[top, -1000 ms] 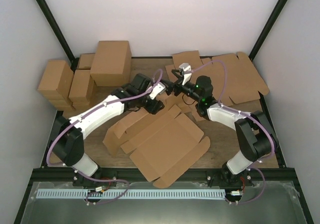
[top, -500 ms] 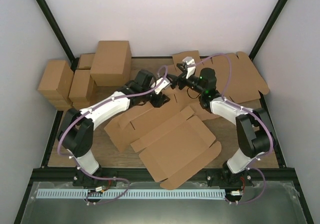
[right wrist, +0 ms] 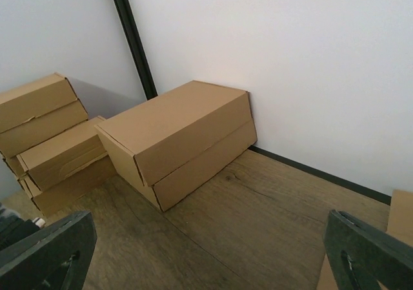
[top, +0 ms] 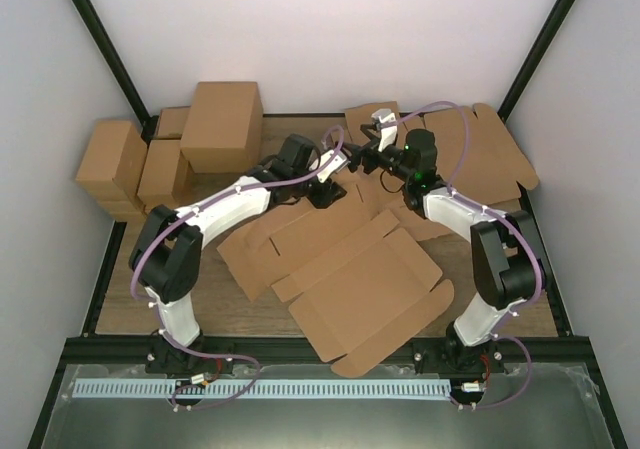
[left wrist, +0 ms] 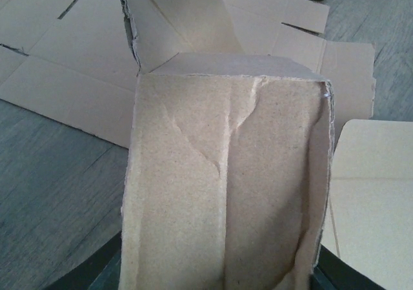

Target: Fold the paper box

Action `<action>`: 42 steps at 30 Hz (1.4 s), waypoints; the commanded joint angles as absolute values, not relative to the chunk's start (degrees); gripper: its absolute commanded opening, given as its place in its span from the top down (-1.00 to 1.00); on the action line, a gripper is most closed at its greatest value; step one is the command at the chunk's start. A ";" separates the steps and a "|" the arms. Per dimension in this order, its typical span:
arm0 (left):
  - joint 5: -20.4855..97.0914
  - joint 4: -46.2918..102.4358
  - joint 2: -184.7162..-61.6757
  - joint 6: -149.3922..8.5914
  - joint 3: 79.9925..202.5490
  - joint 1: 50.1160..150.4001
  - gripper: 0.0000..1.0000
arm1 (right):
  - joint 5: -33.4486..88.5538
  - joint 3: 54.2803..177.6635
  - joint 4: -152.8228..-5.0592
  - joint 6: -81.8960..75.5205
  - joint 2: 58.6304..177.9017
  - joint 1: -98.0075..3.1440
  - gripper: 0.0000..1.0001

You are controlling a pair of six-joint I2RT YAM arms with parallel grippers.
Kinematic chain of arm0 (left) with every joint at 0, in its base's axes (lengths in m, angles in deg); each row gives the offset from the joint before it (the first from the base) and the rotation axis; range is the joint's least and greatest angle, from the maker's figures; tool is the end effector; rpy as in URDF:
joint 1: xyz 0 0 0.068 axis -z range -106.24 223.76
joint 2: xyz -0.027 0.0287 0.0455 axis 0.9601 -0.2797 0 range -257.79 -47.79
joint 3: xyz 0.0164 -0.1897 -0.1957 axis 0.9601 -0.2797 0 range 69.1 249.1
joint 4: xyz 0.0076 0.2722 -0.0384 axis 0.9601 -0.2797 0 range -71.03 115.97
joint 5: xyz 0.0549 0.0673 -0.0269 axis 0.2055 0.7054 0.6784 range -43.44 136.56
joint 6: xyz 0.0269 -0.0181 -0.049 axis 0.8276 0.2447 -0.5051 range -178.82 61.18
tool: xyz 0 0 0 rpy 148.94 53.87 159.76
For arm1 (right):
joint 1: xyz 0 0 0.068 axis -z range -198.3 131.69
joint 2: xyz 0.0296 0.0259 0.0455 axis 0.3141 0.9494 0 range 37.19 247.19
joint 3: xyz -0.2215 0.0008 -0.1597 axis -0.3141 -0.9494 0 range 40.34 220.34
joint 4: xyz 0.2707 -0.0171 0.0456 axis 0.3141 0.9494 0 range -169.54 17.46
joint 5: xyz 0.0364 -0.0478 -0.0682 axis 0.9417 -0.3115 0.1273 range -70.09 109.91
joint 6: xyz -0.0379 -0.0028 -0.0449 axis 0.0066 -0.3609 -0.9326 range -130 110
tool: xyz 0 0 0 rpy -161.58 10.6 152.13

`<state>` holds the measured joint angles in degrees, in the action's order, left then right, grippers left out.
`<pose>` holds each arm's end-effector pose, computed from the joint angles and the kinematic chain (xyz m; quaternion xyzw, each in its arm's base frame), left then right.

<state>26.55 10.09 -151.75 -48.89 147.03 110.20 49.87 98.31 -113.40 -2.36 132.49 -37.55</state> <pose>0.3358 -0.2659 0.2338 0.4192 0.7988 -0.2465 0.3542 0.3686 0.1511 0.2602 -0.2474 0.6820 0.3369 0.6002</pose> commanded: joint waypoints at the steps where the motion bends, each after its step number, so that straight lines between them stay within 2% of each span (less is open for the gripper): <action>1: 19.40 16.12 -153.63 -42.83 150.14 115.84 0.17 | 57.34 101.80 -115.71 -0.30 133.87 -42.59 -0.99; 24: 19.49 12.41 -155.58 -41.87 153.54 116.04 0.18 | 64.72 107.78 -112.25 2.65 139.85 -42.61 -1.00; 34: 21.83 14.61 -153.71 -41.53 152.40 116.02 0.17 | 64.28 104.20 -115.39 0.03 137.47 -42.52 -1.00; 42: 19.80 13.58 -157.45 -38.75 158.12 115.39 0.09 | 65.27 105.34 -114.07 -0.84 137.78 -42.41 -0.99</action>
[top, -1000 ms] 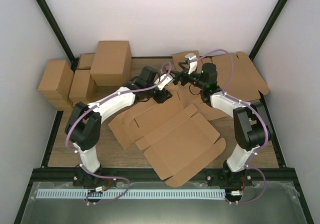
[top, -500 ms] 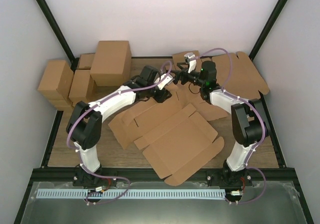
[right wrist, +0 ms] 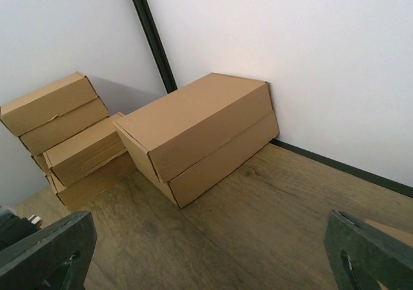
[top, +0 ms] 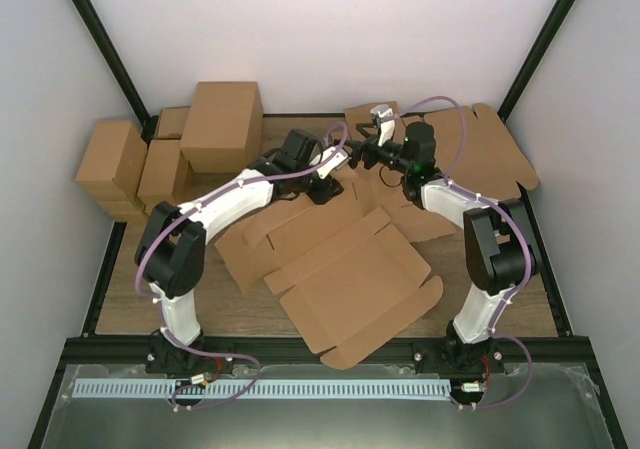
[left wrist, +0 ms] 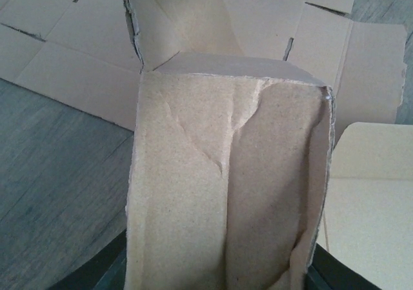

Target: Fold the paper box

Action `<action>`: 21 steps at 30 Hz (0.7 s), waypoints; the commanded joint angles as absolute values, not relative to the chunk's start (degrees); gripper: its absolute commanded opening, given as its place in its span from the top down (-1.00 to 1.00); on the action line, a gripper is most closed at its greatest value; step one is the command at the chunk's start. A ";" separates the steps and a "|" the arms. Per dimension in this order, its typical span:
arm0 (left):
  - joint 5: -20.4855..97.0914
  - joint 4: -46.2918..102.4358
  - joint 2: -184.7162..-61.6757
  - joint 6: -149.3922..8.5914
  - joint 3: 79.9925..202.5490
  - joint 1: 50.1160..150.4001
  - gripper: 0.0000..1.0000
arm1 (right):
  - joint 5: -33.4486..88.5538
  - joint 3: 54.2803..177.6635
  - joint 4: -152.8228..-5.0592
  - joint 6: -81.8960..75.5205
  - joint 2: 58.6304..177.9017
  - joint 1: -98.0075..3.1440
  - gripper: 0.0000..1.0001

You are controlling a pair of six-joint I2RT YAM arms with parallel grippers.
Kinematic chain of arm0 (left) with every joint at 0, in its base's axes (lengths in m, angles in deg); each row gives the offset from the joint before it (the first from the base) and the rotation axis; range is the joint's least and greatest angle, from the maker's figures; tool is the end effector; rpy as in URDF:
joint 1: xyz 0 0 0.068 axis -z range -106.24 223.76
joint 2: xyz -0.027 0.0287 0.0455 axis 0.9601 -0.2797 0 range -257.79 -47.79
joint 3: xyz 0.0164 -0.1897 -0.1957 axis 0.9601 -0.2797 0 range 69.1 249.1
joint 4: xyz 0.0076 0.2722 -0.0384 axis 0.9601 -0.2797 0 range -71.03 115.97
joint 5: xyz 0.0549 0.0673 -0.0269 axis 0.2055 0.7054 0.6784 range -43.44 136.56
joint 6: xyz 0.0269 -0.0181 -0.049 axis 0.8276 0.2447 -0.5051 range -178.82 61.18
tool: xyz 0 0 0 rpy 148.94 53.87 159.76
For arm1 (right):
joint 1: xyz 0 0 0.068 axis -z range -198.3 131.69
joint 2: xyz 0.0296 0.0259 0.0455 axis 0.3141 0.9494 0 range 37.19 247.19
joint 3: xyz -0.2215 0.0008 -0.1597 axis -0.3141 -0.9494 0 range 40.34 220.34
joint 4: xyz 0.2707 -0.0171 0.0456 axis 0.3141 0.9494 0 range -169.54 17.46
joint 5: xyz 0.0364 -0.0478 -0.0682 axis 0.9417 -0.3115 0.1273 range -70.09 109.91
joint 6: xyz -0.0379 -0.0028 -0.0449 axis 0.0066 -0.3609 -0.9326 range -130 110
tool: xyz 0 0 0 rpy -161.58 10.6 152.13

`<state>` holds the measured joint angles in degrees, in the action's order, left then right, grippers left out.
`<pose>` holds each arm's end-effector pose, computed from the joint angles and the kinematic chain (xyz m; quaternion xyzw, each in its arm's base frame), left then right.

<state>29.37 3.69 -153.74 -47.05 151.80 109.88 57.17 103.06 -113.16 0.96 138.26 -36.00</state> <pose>0.3441 -0.2665 0.2384 0.4232 0.8135 -0.2142 0.3366 0.3913 0.1518 0.2499 -0.2569 0.6833 0.3865 0.5637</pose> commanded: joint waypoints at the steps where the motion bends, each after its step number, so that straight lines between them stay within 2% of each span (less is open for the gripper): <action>1: 19.16 13.39 -157.89 -38.78 158.80 115.37 0.10 | 65.53 105.30 -114.20 -0.66 137.74 -42.39 -0.99; 7: 19.24 12.36 -158.37 -37.27 159.25 115.29 0.27 | 65.93 106.11 -113.05 0.02 138.48 -42.39 -1.00; 13: 20.37 10.63 -158.14 -37.81 160.71 115.25 0.18 | 65.29 103.39 -117.25 2.23 136.67 -42.40 -1.00; 21: 22.71 9.36 -152.96 -38.68 156.90 115.52 0.14 | 50.23 92.89 -115.89 -0.36 123.51 -42.32 -0.99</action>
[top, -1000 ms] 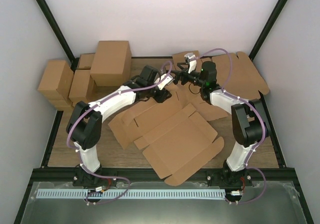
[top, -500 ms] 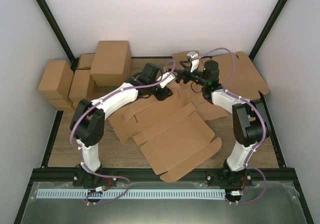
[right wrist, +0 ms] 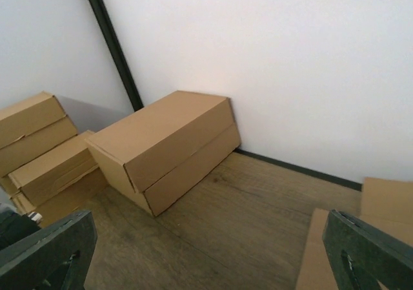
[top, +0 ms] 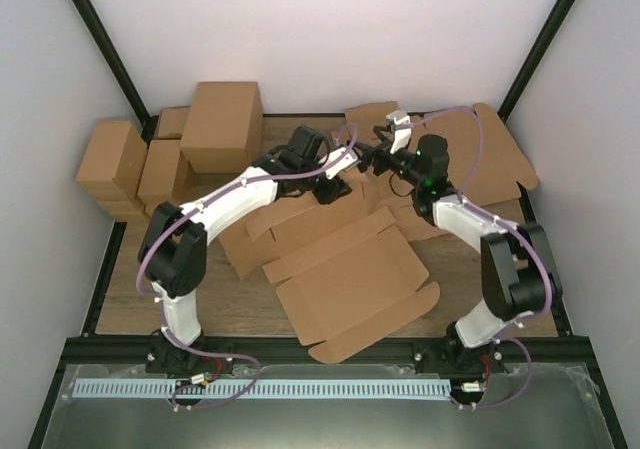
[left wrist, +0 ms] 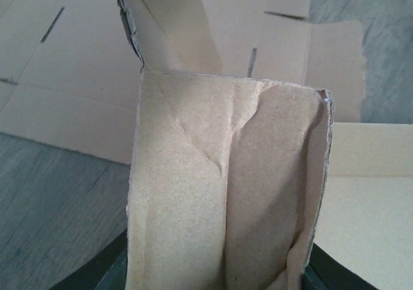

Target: Fold the paper box

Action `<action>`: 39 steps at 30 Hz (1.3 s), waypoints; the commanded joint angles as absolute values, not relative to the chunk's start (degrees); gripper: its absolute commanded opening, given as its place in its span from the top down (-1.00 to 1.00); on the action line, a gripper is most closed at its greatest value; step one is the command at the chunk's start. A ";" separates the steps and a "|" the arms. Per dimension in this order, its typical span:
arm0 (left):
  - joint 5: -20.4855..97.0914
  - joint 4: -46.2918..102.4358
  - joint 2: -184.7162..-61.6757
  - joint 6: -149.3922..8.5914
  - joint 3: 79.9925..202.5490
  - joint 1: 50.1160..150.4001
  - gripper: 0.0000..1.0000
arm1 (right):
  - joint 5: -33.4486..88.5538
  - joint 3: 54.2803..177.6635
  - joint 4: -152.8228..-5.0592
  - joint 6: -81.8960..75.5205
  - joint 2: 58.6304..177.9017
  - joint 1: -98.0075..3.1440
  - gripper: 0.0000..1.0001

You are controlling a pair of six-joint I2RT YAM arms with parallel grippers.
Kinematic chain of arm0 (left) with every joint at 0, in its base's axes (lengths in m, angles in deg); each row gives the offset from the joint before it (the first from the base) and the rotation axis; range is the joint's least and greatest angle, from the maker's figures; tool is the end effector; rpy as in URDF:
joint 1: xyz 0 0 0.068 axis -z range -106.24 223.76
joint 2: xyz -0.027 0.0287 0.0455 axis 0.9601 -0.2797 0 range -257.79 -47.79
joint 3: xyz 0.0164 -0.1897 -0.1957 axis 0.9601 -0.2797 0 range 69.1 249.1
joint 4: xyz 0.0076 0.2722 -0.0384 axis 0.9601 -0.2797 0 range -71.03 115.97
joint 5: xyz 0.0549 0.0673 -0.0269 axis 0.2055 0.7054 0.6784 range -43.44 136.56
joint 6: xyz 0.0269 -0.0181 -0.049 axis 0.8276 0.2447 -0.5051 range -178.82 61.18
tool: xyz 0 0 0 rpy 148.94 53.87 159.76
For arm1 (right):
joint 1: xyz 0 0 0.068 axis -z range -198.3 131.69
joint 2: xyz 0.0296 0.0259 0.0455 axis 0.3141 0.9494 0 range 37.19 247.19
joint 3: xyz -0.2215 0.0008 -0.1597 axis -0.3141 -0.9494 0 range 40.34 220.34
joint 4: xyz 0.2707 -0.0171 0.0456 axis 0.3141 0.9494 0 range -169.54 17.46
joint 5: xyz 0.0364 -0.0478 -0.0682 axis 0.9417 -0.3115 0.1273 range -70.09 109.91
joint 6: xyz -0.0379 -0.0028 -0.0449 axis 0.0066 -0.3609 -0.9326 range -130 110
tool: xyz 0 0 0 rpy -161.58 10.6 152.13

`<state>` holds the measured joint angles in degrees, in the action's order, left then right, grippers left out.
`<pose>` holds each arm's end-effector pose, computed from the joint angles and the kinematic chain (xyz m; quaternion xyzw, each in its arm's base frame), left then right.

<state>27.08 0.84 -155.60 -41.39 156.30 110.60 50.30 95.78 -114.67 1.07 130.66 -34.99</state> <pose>0.3473 -0.2778 0.2481 0.4731 0.7834 -0.2171 0.3395 0.3654 0.1319 0.2590 -0.2146 0.6898 0.3439 0.5999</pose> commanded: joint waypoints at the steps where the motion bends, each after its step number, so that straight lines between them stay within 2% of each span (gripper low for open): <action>1: 23.42 9.21 -152.43 -38.85 156.52 115.65 0.13 | 49.21 91.62 -115.44 -0.12 122.02 -42.36 -1.00; 14: 34.60 5.57 -146.32 -37.89 151.52 118.49 0.10 | 40.29 82.80 -107.86 4.18 109.49 -42.13 -1.00; 20: 37.00 5.13 -143.27 -39.04 148.66 118.68 0.06 | 32.97 87.30 -96.04 12.26 110.43 -36.14 -1.00; 29: 41.74 2.44 -141.84 -39.63 148.90 118.63 0.06 | 37.01 90.66 -92.30 11.64 113.30 -32.31 -1.00; 35: 49.21 -1.32 -141.27 -39.98 148.48 118.65 0.06 | 41.05 87.84 -88.72 11.21 107.94 -32.42 -1.00; 39: 50.76 -3.30 -140.39 -42.81 147.51 118.51 0.05 | 39.60 84.70 -85.65 8.76 103.83 -32.45 -1.00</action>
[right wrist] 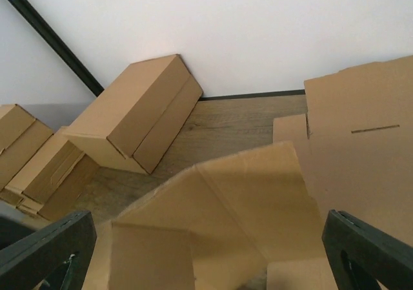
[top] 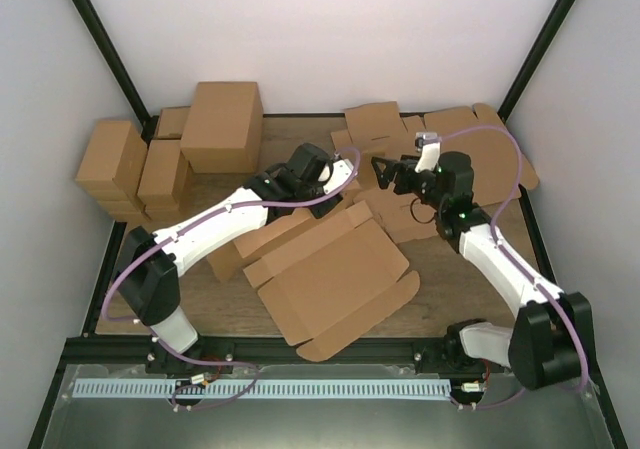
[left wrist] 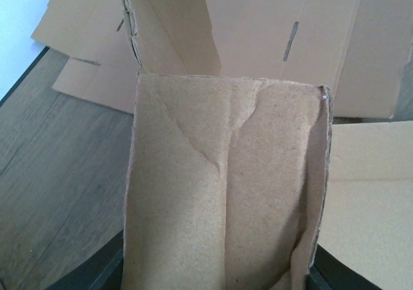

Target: Fold the paper box

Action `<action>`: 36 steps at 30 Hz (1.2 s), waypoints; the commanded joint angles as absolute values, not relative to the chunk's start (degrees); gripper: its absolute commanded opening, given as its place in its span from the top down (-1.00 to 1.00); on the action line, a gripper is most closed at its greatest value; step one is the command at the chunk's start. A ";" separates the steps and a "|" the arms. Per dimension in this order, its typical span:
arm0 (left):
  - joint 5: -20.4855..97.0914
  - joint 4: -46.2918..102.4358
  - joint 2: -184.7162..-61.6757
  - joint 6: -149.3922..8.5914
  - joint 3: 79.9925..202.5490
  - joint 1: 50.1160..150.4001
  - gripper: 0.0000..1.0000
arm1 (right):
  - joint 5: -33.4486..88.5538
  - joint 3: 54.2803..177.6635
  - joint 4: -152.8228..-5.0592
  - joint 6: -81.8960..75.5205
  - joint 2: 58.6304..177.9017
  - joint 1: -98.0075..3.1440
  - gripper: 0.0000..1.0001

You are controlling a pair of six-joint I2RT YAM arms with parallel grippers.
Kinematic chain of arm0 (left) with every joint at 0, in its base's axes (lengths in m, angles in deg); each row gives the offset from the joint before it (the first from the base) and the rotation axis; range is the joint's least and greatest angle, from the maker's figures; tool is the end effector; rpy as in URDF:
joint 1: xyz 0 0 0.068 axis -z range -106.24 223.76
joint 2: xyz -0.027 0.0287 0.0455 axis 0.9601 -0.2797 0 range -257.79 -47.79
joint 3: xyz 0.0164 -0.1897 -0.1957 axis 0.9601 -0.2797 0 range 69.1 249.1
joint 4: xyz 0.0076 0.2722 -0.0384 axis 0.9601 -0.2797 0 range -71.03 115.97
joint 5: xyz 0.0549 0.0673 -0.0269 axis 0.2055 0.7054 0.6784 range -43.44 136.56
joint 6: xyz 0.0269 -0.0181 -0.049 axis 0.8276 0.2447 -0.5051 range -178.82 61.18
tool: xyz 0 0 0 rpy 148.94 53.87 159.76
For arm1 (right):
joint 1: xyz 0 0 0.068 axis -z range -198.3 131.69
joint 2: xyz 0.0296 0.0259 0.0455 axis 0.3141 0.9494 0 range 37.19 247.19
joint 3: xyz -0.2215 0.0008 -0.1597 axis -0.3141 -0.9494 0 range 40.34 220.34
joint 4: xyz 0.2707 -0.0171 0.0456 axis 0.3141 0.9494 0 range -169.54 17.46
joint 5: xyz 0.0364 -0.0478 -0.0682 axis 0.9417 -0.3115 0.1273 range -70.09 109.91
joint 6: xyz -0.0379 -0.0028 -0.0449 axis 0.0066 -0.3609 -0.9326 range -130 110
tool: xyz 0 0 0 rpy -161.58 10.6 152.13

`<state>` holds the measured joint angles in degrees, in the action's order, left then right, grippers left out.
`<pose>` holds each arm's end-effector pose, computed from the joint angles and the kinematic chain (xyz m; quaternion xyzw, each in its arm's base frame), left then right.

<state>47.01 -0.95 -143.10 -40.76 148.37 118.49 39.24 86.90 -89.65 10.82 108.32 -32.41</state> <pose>0.2814 -0.2781 0.2831 0.4763 0.7835 -0.0886 0.3891 0.2934 0.0881 0.2816 -0.0570 0.7840 0.3078 0.5361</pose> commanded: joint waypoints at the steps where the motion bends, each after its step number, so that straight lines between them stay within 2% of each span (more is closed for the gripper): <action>1: 51.15 -3.59 -139.89 -43.17 147.01 118.54 0.05 | 38.97 83.39 -85.50 8.81 102.83 -32.41 -1.00; 8: 51.39 -4.98 -134.59 -43.06 141.99 118.48 0.03 | 40.68 74.77 -86.29 11.93 100.85 -32.44 -0.90; 13: 49.71 -4.66 -133.57 -45.15 139.43 118.53 -0.06 | 50.28 69.16 -95.94 11.85 101.87 -32.51 -0.77; 17: 48.39 -4.36 -134.25 -47.44 138.72 118.54 -0.10 | 54.59 66.62 -103.21 9.84 100.49 -35.11 -0.75; 21: 47.48 -4.22 -134.97 -48.45 138.72 118.46 -0.13 | 48.81 65.91 -106.08 2.20 99.60 -41.86 -0.76; 24: 47.01 -4.17 -135.41 -48.55 138.77 118.48 -0.13 | 40.33 66.30 -109.62 -5.30 101.65 -47.51 -0.68; 29: 47.04 -4.67 -135.67 -48.29 139.15 118.50 -0.13 | 29.99 66.91 -117.75 -12.31 106.72 -49.91 -0.65; 33: 46.57 -5.04 -135.49 -48.20 138.84 118.54 -0.14 | 29.62 69.39 -118.23 -19.25 111.60 -49.95 -0.32; 36: 46.39 -5.02 -135.50 -48.19 138.66 118.44 -0.13 | 30.20 70.46 -119.56 -20.94 114.30 -49.91 -0.19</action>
